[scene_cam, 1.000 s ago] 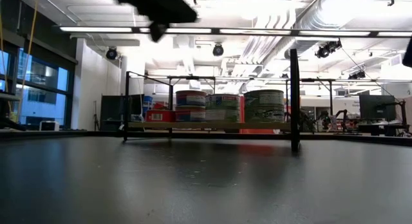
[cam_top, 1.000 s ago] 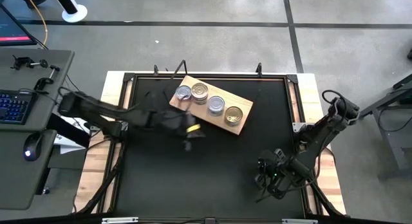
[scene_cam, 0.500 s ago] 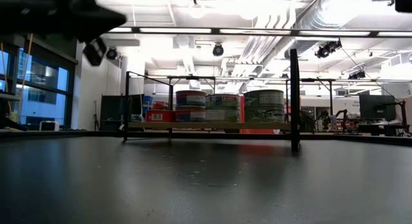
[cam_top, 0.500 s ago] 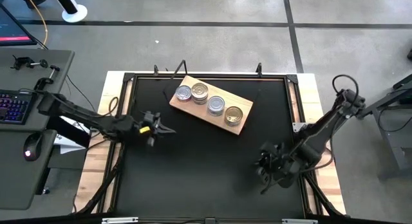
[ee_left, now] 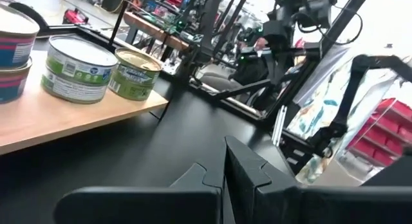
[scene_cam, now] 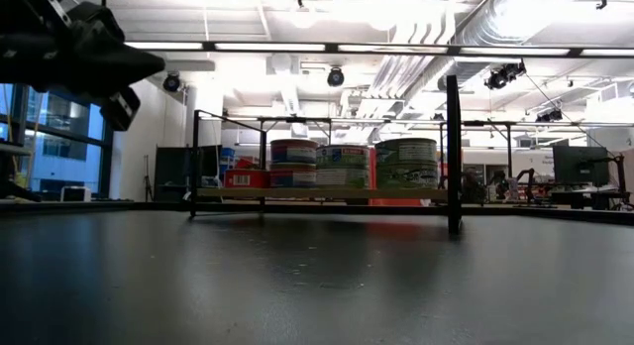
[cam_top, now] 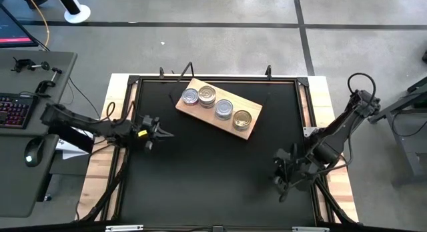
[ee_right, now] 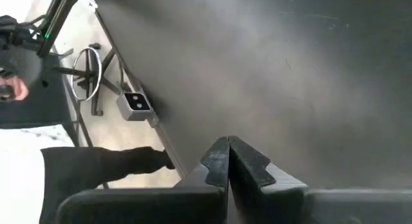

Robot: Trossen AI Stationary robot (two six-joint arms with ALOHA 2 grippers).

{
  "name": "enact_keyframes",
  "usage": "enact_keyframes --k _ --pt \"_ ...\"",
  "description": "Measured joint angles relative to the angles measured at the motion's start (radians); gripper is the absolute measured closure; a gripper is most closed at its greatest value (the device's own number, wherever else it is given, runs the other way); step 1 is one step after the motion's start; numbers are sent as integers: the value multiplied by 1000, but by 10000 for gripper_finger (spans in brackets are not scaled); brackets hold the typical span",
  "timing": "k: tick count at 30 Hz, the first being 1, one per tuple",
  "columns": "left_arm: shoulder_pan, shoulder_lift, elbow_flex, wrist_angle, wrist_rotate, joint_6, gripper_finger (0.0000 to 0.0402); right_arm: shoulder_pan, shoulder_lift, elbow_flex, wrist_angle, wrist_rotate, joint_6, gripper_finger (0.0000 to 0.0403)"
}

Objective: Stack canned seafood by type on shelf
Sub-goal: Return to Home Position

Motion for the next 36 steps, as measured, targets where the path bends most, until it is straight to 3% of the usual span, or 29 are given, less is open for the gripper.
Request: enact_keyframes --k 3,6,10,13,18,24,32,36 --pt "1 -8 0 -5 10 -4 401 35 -11 0 -21 29 6 403" --pt "1 -7 0 -7 11 -26 401 90 -47 -20 -60 155 41 403" --pt "1 -7 0 -7 11 -36 401 134 -201 -224 108 336 53 403" --pt "1 -7 0 -7 11 -21 401 91 -374 -442 332 365 -123 403" --pt "1 -6 0 -7 11 -23 401 -105 -695 -706 648 262 -595 403" --pt "1 -6 0 -7 11 -26 401 -310 -987 -868 709 83 -909 403" --pt "1 -6 0 -7 11 -28 401 -419 -1162 -1023 851 30 -1183 403" --pt "1 -6 0 -7 10 -28 401 -509 -1182 -1021 834 -121 -1229 403"
